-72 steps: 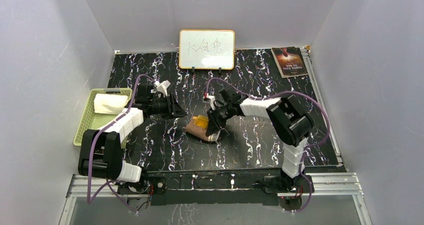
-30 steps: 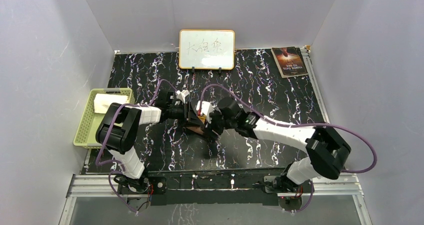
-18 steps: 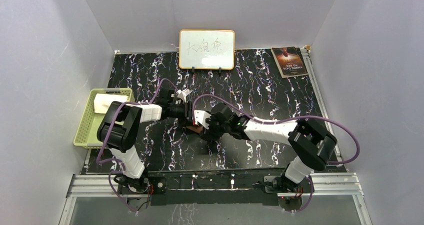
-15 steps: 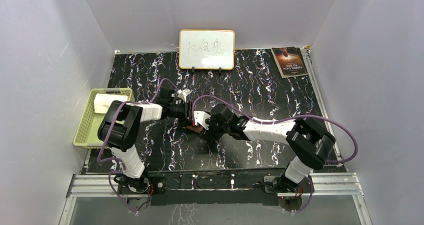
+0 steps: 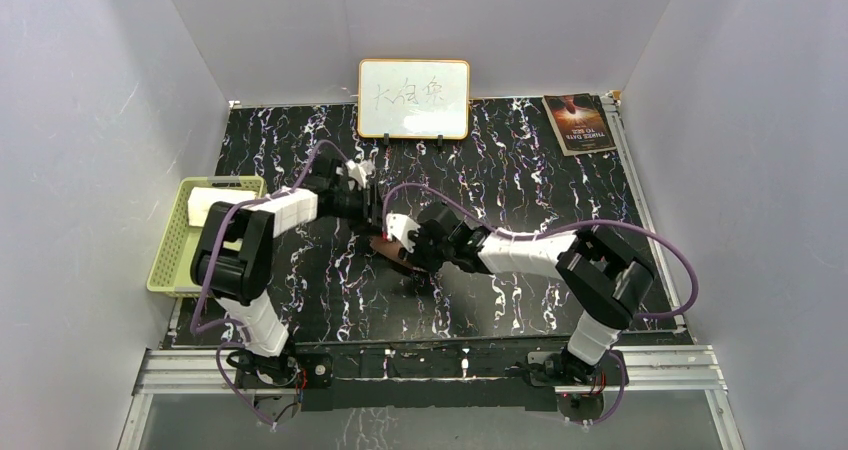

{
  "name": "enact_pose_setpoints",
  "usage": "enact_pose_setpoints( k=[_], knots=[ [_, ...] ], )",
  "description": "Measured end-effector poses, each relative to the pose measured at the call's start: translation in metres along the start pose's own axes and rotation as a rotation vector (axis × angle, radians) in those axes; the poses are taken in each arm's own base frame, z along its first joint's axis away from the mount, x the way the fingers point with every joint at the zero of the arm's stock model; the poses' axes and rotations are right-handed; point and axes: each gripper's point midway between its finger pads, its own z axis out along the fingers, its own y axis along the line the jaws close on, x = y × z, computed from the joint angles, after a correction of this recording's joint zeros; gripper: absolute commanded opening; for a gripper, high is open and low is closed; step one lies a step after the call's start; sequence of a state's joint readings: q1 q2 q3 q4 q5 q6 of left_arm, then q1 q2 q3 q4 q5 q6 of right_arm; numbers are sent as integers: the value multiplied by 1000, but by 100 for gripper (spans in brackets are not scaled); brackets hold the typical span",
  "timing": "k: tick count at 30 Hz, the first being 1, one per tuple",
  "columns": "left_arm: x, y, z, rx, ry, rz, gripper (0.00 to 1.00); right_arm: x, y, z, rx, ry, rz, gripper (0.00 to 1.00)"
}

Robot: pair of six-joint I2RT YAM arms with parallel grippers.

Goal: Roll the towels
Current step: Roll the towel at the center of the board.

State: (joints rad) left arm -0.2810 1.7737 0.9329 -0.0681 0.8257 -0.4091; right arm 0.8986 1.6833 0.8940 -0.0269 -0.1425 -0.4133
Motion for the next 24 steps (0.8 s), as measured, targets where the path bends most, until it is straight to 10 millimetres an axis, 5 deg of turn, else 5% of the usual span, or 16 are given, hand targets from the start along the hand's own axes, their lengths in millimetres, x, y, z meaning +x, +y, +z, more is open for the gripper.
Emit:
enact_pose_setpoints(
  k=[6,9,12,20,24],
  knots=[
    [-58,-13,-55,-97,-182,93,46,0,-5,-5,-123,-39,200,22],
    [-72,-21,-73,-115,-243,130,46,0,-8,-3,-203,-48,322,25],
    [-62,-19,-71,-119,-236,117,46,-1,-14,-2,-275,-72,457,25],
    [2,21,-45,-148,-127,-59,46,12,-33,-14,-447,-177,908,25],
    [1,17,-36,-129,-138,-61,47,15,-32,-13,-541,-194,1051,24]
  ],
)
